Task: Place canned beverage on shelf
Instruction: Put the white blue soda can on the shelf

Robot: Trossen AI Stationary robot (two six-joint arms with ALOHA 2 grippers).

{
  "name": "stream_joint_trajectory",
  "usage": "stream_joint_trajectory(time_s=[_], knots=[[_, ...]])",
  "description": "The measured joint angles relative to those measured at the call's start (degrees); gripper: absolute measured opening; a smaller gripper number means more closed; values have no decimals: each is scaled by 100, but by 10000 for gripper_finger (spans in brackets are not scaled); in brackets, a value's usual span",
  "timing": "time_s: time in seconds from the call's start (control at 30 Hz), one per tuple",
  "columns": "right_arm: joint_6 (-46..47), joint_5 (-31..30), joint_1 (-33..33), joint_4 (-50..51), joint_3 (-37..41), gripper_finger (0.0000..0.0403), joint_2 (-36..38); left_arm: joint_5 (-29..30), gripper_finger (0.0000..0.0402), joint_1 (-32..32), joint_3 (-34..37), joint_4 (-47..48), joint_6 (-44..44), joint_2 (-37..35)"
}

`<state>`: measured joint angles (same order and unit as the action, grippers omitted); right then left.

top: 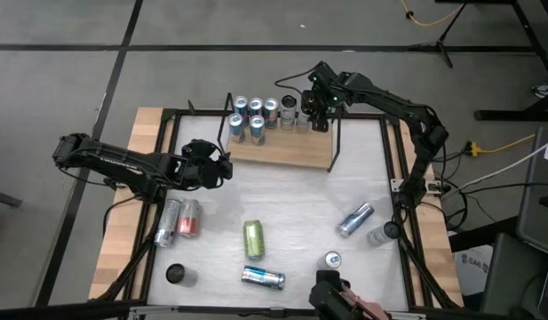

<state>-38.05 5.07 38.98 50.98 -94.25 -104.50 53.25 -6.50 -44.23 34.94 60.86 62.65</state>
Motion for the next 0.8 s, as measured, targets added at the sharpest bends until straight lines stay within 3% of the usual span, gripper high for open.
stream_joint_trajectory(time_s=[0.8], knots=[[-2,3,4,110,4,241,-1,2,263,0,0,0,0,0]])
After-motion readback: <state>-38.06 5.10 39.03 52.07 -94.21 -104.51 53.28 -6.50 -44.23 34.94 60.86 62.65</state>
